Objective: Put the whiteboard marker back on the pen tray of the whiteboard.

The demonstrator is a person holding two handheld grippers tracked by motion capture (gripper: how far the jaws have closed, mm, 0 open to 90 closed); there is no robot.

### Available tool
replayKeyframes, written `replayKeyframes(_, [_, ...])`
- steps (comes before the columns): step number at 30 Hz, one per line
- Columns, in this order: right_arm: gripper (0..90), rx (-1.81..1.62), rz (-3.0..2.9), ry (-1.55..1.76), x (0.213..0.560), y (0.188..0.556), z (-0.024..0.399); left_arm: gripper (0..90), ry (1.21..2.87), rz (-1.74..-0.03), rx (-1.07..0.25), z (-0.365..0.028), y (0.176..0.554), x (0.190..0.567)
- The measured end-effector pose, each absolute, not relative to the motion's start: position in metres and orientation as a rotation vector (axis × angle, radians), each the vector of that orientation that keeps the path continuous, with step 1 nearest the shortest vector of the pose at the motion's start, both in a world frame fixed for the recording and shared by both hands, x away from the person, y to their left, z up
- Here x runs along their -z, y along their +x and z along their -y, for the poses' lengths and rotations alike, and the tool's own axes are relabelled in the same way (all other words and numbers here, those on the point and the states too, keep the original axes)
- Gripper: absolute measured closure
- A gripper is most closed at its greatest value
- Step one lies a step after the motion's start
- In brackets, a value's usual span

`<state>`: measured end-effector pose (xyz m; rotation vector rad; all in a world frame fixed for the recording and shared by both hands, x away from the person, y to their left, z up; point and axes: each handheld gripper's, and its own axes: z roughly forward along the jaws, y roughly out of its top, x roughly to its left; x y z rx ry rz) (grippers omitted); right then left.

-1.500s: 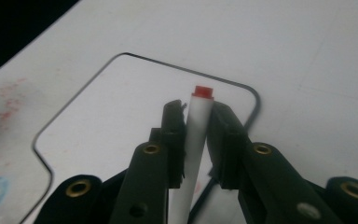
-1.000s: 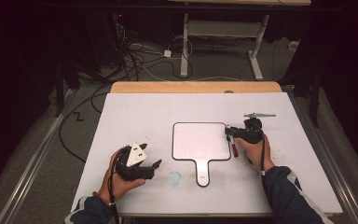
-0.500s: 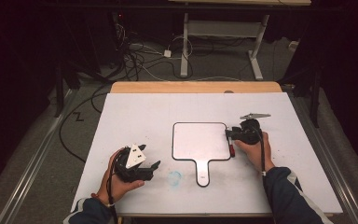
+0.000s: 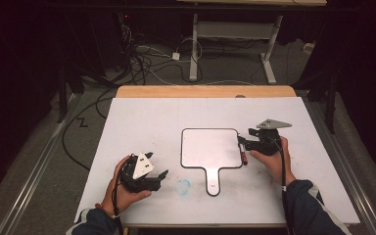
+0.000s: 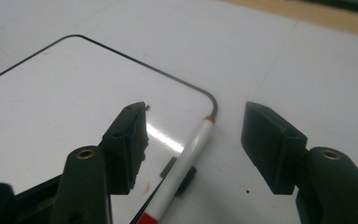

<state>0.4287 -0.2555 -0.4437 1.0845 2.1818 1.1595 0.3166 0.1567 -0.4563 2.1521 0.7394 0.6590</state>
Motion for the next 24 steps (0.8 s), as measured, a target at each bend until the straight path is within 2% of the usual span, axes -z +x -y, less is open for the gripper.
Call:
replayKeyframes(9, [33.0, -1.230, -2.110, 0.774, 0.426, 0.367, 0.271, 20.4, 2.157, -0.758, -0.691, -0.159, 0.315, 0.458])
replayKeyframes(14, [24.4, -1.286, -2.091, 0.717, 0.429, 0.338, 0.280, 20.2, 2.163, -0.753, -0.702, -0.157, 0.315, 0.459])
replayKeyframes(19, [21.0, -1.254, -2.094, 0.718, 0.435, 0.323, 0.282, 19.1, 2.165, -0.757, -0.702, -0.155, 0.316, 0.461])
replayKeyframes(24, [21.7, -1.250, -2.085, 0.722, 0.435, 0.321, 0.280, 18.0, 2.161, -0.761, -0.706, -0.156, 0.316, 0.461])
